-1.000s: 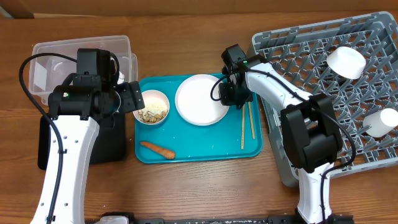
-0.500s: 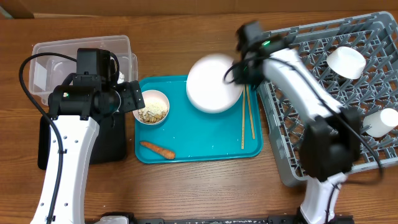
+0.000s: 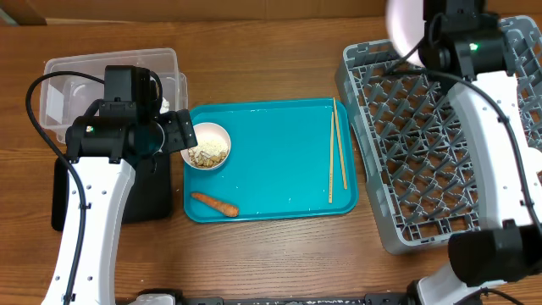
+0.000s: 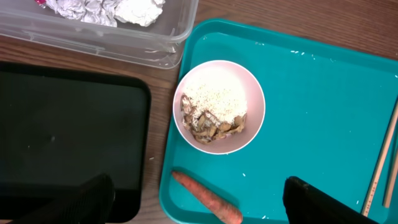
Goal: Sort waste into correct bins and load items into the dishwasher
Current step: 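Lift the plate right and stand it upright in the dish rack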
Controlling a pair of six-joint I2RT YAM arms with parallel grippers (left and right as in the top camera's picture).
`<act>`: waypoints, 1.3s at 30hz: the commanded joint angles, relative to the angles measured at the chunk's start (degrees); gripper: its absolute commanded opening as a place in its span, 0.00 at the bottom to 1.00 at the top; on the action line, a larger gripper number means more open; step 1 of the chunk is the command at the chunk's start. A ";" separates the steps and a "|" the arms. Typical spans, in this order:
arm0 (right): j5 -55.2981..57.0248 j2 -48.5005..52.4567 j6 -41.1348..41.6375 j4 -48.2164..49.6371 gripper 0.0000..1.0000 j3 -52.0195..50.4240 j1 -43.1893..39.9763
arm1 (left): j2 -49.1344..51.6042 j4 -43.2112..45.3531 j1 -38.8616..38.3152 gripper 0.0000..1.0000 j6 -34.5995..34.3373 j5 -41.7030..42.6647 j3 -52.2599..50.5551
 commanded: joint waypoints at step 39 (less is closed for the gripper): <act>-1.25 0.17 5.77 7.32 0.89 -23.96 5.42 | 0.15 0.66 -0.02 0.89 0.22 0.48 0.72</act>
